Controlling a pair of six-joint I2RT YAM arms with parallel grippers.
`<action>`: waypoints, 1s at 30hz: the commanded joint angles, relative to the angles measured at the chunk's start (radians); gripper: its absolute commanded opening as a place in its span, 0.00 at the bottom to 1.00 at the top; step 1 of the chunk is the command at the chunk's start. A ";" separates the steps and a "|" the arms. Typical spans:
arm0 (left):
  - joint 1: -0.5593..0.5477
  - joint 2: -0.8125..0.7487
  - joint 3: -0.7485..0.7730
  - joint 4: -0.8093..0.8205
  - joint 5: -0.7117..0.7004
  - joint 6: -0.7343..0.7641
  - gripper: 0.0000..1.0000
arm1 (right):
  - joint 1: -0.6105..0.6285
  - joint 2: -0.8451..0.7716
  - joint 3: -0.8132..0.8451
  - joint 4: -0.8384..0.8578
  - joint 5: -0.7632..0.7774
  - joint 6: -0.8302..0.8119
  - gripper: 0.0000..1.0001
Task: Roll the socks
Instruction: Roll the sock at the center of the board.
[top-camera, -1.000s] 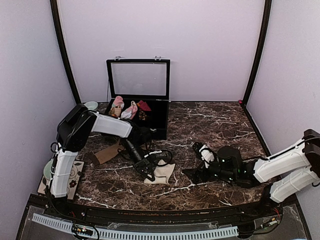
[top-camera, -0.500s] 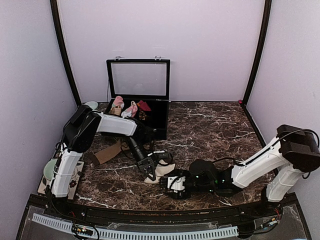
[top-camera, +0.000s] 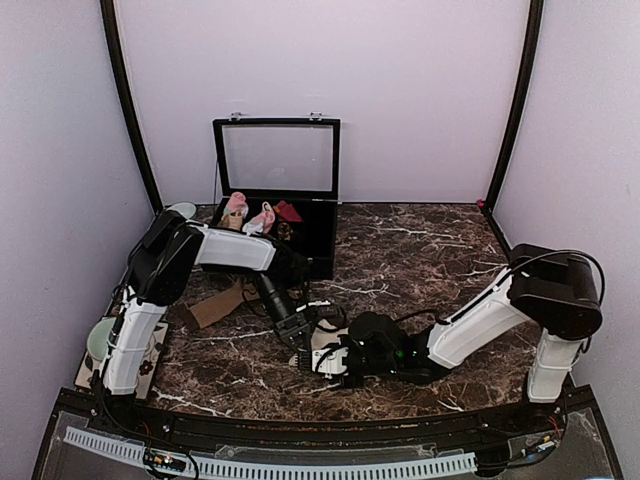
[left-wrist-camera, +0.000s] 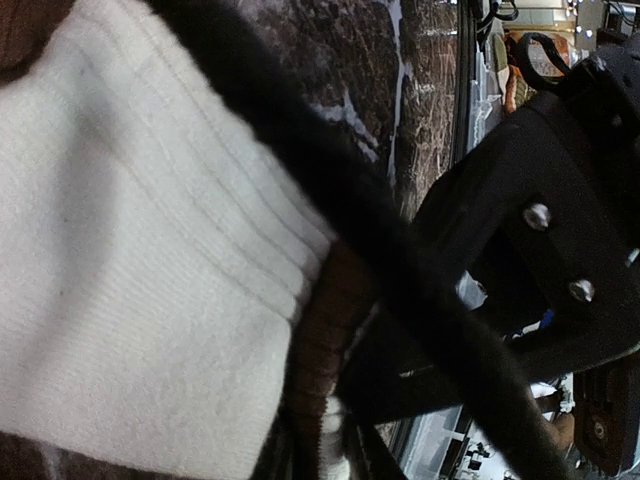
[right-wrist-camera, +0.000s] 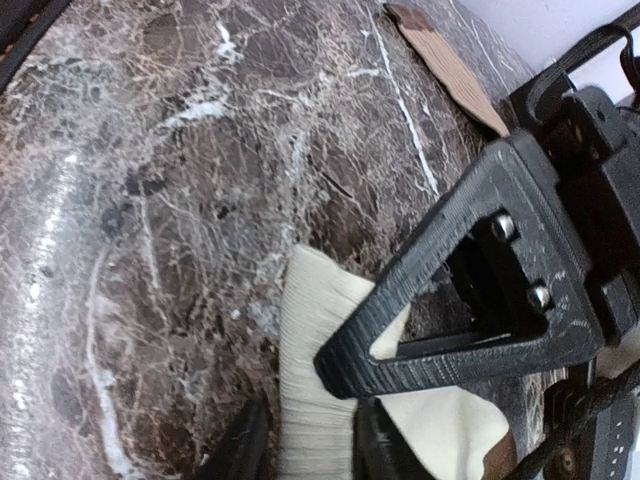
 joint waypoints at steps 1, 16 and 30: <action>0.003 0.008 -0.049 0.052 -0.137 0.057 0.31 | -0.032 0.040 -0.007 -0.041 -0.026 0.094 0.21; 0.083 -0.408 -0.367 0.366 -0.155 0.103 0.53 | -0.156 0.071 -0.202 0.179 -0.319 0.614 0.00; -0.059 -0.477 -0.426 0.519 -0.222 0.273 0.49 | -0.355 0.232 -0.205 0.266 -0.623 1.097 0.00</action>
